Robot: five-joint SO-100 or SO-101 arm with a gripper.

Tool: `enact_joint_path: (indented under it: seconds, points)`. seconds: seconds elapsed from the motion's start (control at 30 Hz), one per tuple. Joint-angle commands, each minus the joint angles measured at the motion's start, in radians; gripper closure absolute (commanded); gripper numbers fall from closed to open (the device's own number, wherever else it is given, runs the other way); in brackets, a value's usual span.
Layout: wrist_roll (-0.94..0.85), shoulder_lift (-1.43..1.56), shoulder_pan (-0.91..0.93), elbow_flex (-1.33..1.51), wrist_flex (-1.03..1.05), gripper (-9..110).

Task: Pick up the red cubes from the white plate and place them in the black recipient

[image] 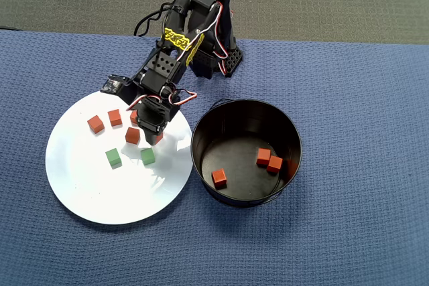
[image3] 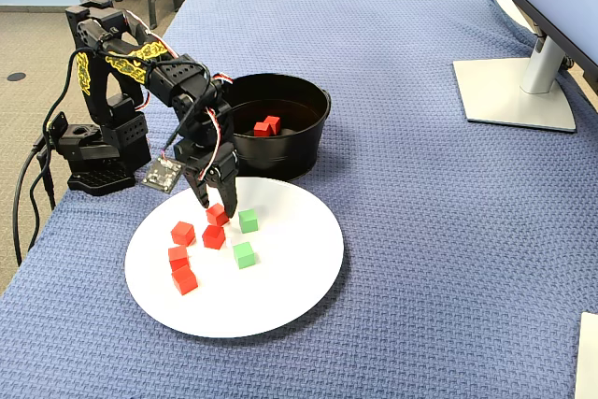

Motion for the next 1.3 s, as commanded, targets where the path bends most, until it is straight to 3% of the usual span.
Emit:
enact_joint_path:
  seconds: [0.0, 0.17, 0.4, 0.63, 0.87, 1.13, 1.17, 1.23, 1.27]
  points:
    - [-0.021, -0.006, 0.023, -0.048, -0.023, 89]
    - [-0.020, -0.012, 0.032, -0.057, -0.023, 101]
    - [0.005, 0.052, 0.028, -0.123, 0.034, 102]
    - [0.067, 0.190, -0.035, -0.433, 0.259, 102]
    - [0.187, 0.247, -0.272, -0.647, 0.364, 102]
    - [0.328, 0.258, -0.672, -0.541, 0.318, 102]
    - [0.336, 0.253, -0.710, -0.543, 0.331, 98]
    - [0.322, 0.242, -0.755, -0.554, 0.364, 74]
    - [0.316, 0.242, -0.752, -0.555, 0.368, 71]
